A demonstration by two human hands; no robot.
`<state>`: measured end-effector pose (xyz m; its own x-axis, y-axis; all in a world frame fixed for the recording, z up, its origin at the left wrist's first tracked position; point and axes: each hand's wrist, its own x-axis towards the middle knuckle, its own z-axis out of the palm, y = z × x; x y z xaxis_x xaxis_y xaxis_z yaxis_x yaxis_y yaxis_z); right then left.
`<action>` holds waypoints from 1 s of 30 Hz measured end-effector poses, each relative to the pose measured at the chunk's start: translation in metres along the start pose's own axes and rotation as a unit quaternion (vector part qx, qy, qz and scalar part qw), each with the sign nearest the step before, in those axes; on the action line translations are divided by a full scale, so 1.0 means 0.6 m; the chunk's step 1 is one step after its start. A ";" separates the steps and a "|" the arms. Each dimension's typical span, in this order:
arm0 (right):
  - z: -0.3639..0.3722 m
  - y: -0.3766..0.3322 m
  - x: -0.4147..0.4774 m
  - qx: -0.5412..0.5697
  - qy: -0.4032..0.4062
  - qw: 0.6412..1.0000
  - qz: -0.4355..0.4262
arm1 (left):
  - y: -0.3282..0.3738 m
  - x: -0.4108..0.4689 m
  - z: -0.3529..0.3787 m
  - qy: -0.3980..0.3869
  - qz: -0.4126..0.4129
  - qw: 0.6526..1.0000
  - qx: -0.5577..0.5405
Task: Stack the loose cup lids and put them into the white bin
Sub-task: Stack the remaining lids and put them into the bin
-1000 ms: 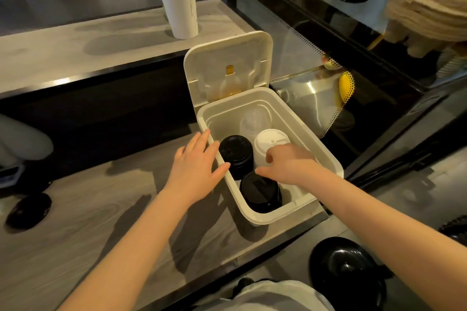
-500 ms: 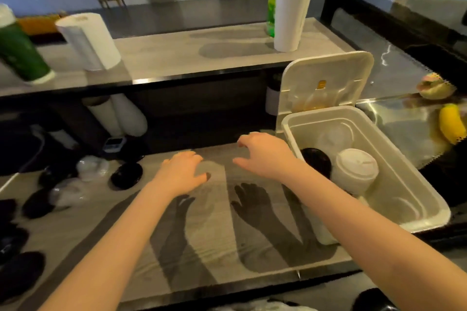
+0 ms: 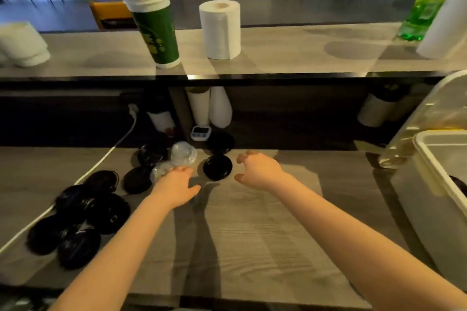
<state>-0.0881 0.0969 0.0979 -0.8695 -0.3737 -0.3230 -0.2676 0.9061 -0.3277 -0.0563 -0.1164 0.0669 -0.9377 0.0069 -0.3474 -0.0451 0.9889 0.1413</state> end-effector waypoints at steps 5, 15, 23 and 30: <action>0.049 -0.049 0.082 -0.008 -0.056 0.998 0.035 | -0.111 0.014 0.014 -0.017 -0.058 0.998 -0.006; 0.111 -0.070 0.171 -0.037 -0.058 0.996 0.058 | -0.249 0.053 0.022 0.000 -0.133 0.991 -0.033; 0.132 -0.083 0.227 -0.048 -0.095 0.989 0.104 | -0.280 0.108 0.031 -0.053 -0.147 0.987 -0.032; 0.158 -0.088 0.237 -0.075 -0.043 0.992 0.096 | -0.283 0.124 0.046 -0.041 -0.160 0.986 -0.023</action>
<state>-0.1586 -0.0227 -0.0148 -0.8738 -0.2004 -0.4431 -0.1638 0.9792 -0.1197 -0.1090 -0.2798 -0.0083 -0.8416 -0.2913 -0.4548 -0.3522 0.9344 0.0532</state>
